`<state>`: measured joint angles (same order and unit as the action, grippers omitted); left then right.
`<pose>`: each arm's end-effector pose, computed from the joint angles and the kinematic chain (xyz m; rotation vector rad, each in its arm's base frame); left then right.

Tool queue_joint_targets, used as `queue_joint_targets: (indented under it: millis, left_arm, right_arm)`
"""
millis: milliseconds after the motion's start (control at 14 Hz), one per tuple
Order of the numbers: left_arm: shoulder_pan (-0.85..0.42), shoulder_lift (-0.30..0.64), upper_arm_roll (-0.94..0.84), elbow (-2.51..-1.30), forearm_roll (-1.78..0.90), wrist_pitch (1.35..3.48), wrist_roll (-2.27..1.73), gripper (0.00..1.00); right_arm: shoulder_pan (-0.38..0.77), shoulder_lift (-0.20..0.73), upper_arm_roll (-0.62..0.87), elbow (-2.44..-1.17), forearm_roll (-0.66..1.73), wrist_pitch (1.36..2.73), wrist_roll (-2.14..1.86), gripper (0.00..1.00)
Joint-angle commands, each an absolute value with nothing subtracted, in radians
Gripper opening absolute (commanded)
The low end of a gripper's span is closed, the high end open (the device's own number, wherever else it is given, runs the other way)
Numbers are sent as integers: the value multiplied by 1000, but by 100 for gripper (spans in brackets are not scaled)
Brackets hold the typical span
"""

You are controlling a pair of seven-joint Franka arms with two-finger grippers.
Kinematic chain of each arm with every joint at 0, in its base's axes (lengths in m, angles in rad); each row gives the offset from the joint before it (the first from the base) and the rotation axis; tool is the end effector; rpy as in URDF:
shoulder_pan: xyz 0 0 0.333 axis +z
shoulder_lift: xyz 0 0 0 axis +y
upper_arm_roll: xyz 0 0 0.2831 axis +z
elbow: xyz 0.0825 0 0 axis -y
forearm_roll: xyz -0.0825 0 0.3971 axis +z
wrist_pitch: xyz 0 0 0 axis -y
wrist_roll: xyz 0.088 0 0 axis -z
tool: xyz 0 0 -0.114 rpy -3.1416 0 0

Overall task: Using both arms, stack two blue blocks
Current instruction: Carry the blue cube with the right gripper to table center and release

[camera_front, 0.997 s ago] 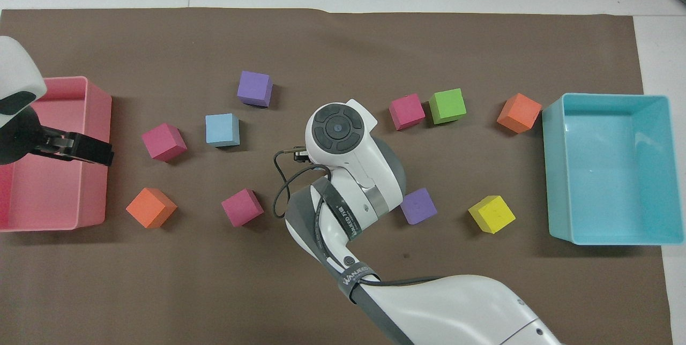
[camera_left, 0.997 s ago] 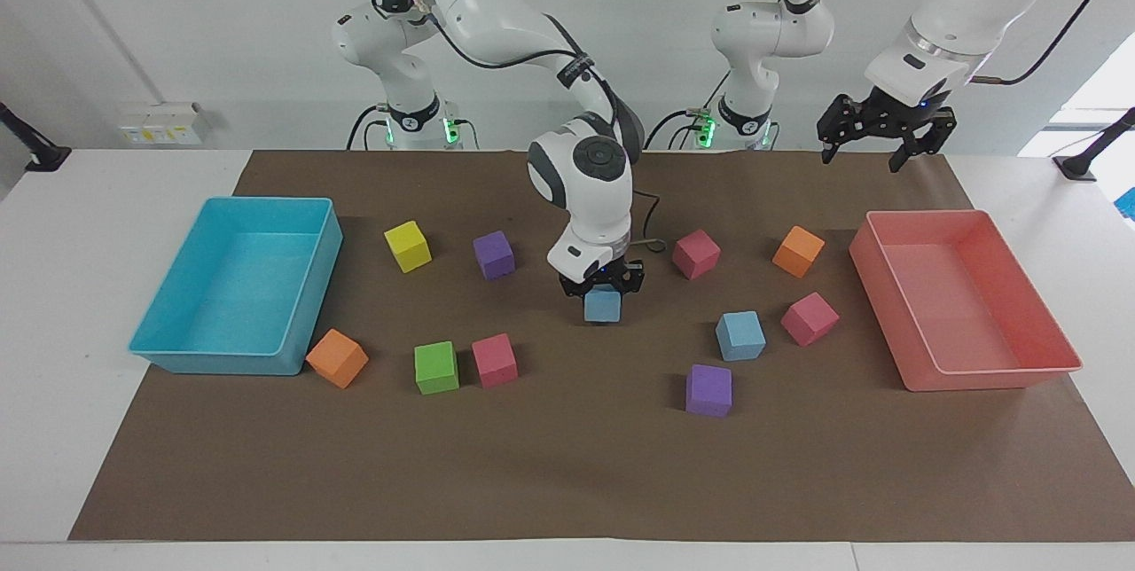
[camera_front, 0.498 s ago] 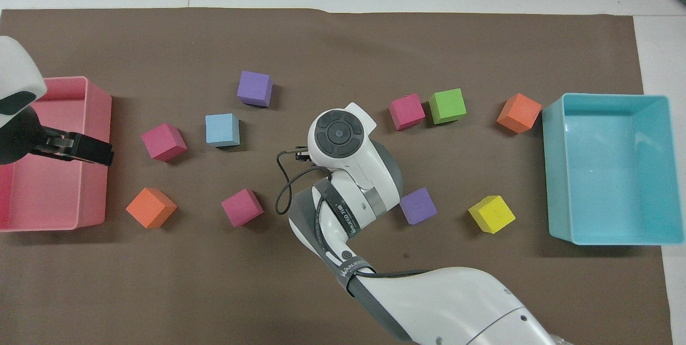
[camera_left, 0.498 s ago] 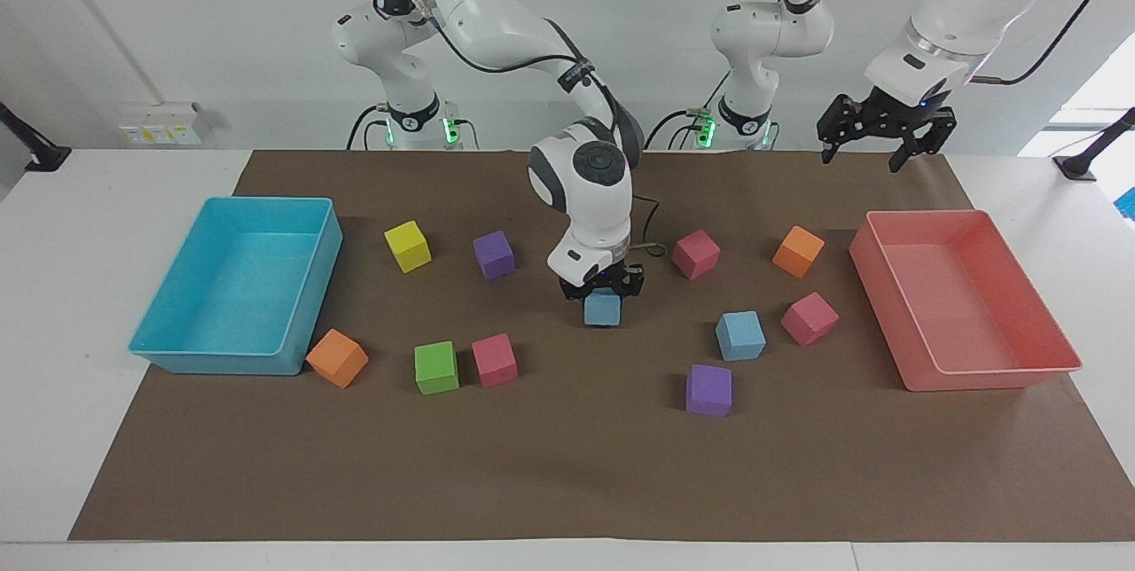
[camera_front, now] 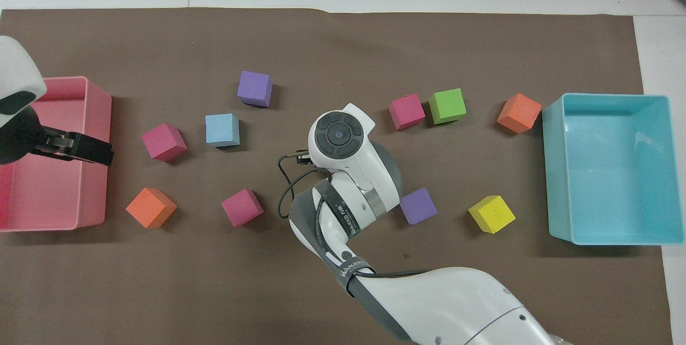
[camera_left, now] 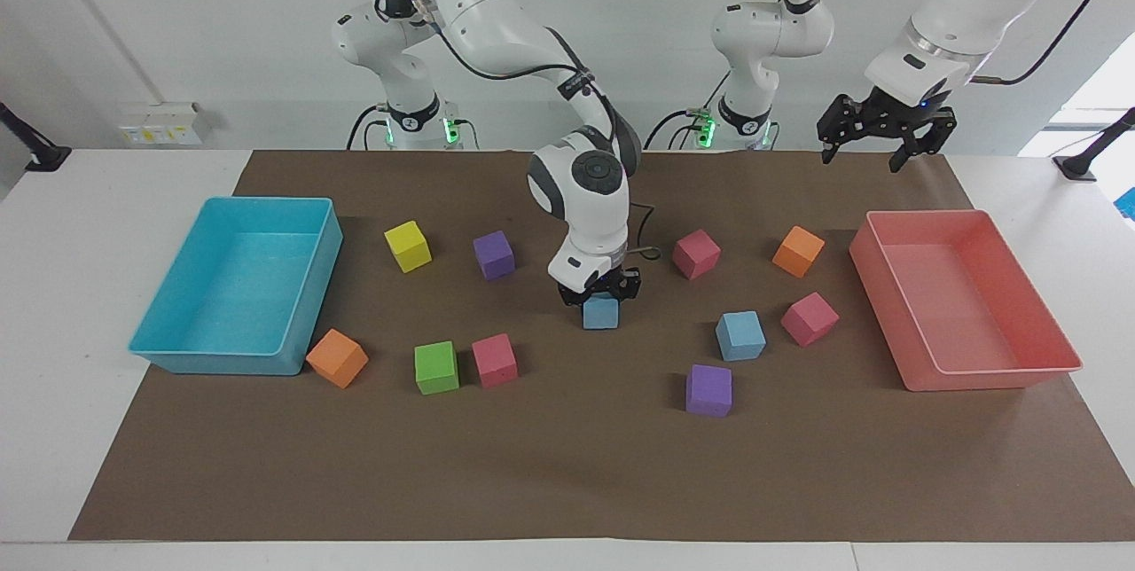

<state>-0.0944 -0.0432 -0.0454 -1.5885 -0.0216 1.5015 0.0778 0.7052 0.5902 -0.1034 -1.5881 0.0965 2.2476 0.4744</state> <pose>0.5422 -0.0794 0.5942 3.1039 -0.3405 -0.0694 0.5668 0.4026 0.2575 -3.0823 -0.1375 -0.0807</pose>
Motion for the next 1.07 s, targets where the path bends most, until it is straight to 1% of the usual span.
queue_joint_targets:
  millis: [0, 71, 142, 427, 641, 925, 997]
  left_arm:
    - [-80, -71, -52, -1618, -35, 1523, 91, 100]
    - [-81, -71, -52, -1618, -35, 1523, 91, 100]
    - [-81, -71, -52, -1618, -35, 1523, 91, 100]
    - [-80, -69, -52, -1618, -35, 1528, 91, 100]
    - [-84, -58, -52, -1618, -35, 1566, 87, 100]
    - [-97, -22, -60, -1623, -35, 1630, 83, 100]
    - [-100, -21, -60, -1640, -35, 1659, 83, 100]
  right_arm:
    - [706, 580, -104, -1611, 94, 2249, 439, 15]
    - [706, 580, -104, -1611, 94, 2249, 449, 88]
    - [709, 580, -104, -1611, 94, 2249, 451, 100]
    - [710, 574, -106, -1606, 97, 2250, 453, 100]
    - [700, 514, -117, -1608, 100, 2250, 480, 100]
    - [644, 460, -117, -1606, 100, 2247, 465, 100]
    - [631, 440, -117, -1608, 110, 2243, 465, 100]
